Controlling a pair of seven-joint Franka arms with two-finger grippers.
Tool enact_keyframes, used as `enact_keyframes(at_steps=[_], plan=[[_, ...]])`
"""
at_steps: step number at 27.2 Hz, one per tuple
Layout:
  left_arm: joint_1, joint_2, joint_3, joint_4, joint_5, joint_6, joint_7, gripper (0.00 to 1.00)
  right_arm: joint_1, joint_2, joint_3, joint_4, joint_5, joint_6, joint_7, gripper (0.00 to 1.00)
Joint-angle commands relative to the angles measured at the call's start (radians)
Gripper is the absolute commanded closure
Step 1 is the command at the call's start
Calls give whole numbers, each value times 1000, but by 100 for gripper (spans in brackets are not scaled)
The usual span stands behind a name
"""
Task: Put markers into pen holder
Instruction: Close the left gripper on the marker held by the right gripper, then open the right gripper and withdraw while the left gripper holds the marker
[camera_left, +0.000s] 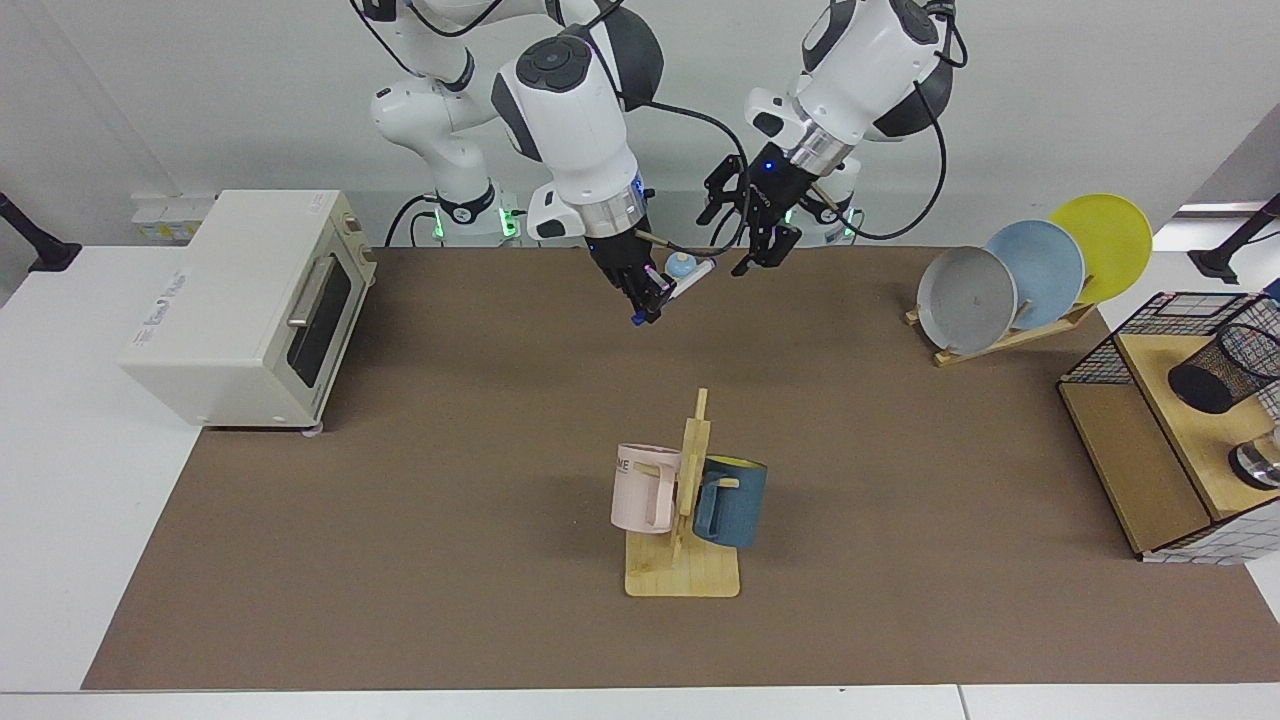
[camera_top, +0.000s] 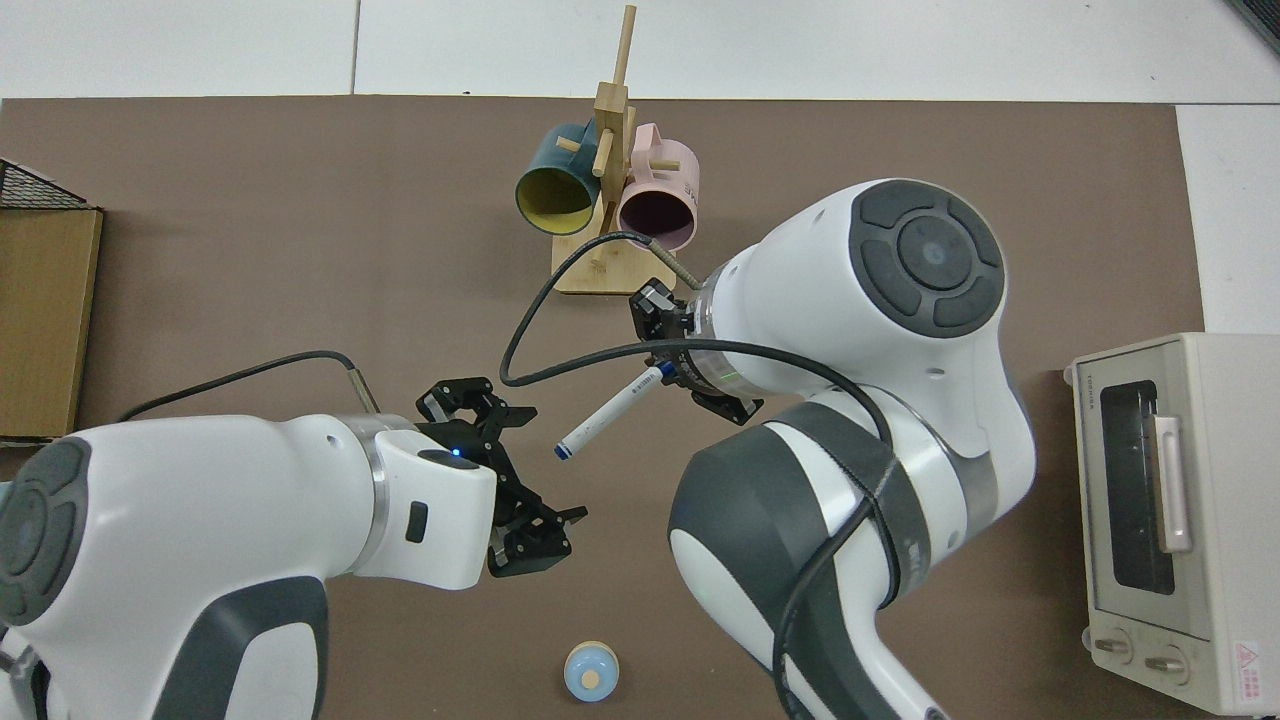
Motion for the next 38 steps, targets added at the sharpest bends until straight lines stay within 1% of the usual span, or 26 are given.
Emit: enact_keyframes(at_steps=[1, 4, 7, 9, 11, 12, 14, 17, 18, 19, 23, 26, 31, 32, 33, 34, 38], plan=[[-26, -3, 6, -28, -50, 59, 3, 0, 5, -3, -2, -8, 19, -1, 24, 100], [-26, 23, -22, -24, -52, 112, -48, 0, 5, -4, 2, -8, 28, -13, 24, 100], [-26, 28, -39, -22, -52, 125, -73, 1, 2, -4, 1, -9, 46, -27, 24, 100], [-26, 32, -45, -24, -52, 134, -74, 4, 2, -4, 1, -9, 48, -27, 24, 100], [-26, 49, -46, -24, -52, 140, -79, 10, 2, -7, 1, -11, 48, -32, 24, 100], [-26, 52, -46, -22, -50, 142, -82, 16, 3, -9, 1, -11, 48, -33, 24, 100], [-24, 54, -46, -24, -52, 140, -90, 39, 3, -9, 1, -11, 48, -33, 24, 100], [-21, 54, -46, -24, -52, 136, -99, 68, 3, -9, 1, -9, 48, -33, 24, 100], [-21, 54, -46, -24, -52, 134, -99, 75, 3, -9, 1, -11, 48, -33, 24, 100], [-21, 54, -46, -24, -52, 132, -99, 80, 3, -9, 1, -9, 46, -33, 24, 100], [-17, 54, -45, -24, -52, 128, -99, 90, 3, -9, 1, -11, 46, -33, 24, 100], [-13, 54, -45, -24, -52, 125, -100, 100, 2, -10, 1, -14, 46, -35, 23, 100], [-9, 57, -43, -22, -52, 125, -106, 100, -3, -10, 1, -18, 46, -33, 12, 100], [-9, 58, -42, -22, -52, 125, -108, 100, -4, -10, 1, -18, 46, -33, 12, 81], [-9, 57, -42, -22, -52, 122, -108, 100, -6, -10, 1, -18, 46, -33, 9, 25], [-10, 57, -42, -22, -52, 122, -108, 100, -6, -10, -1, -18, 43, -33, 6, 1], [-9, 57, -42, -22, -50, 120, -108, 100, -17, -23, -9, -18, 45, -45, -34, 0]])
